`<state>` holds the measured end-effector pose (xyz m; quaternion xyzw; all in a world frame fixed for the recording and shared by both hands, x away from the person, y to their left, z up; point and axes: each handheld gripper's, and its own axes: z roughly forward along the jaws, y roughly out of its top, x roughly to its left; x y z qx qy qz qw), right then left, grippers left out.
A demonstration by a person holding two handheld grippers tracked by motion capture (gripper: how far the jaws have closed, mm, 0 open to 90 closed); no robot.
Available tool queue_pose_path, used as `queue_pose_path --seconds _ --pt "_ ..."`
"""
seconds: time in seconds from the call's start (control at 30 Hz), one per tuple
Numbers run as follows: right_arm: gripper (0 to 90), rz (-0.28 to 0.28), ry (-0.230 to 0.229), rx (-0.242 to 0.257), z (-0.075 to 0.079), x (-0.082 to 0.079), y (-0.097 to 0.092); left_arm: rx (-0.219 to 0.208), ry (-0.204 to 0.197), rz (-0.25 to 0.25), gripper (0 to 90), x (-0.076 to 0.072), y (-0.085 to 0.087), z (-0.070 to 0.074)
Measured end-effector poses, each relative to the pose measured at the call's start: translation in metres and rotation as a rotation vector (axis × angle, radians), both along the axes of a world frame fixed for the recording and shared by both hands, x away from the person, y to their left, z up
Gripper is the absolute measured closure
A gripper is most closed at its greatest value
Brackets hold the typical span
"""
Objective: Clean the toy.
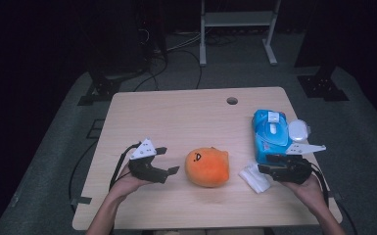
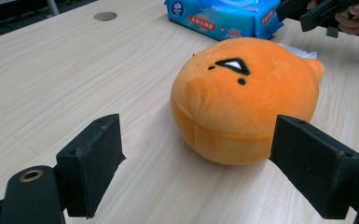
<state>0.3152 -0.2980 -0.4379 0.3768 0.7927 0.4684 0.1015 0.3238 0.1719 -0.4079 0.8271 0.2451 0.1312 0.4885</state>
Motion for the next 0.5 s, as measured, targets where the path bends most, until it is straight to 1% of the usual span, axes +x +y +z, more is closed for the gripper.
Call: queue_pose_path --seconds 0.47,0.5 --pt "37.4 0.008 0.003 -0.002 -0.001 -0.002 0.002 0.003 0.024 0.028 15.6 -0.006 0.016 -0.01" --pt "37.4 0.008 0.003 -0.002 -0.001 -0.002 0.002 0.009 0.028 0.031 15.6 -0.007 0.018 -0.011"
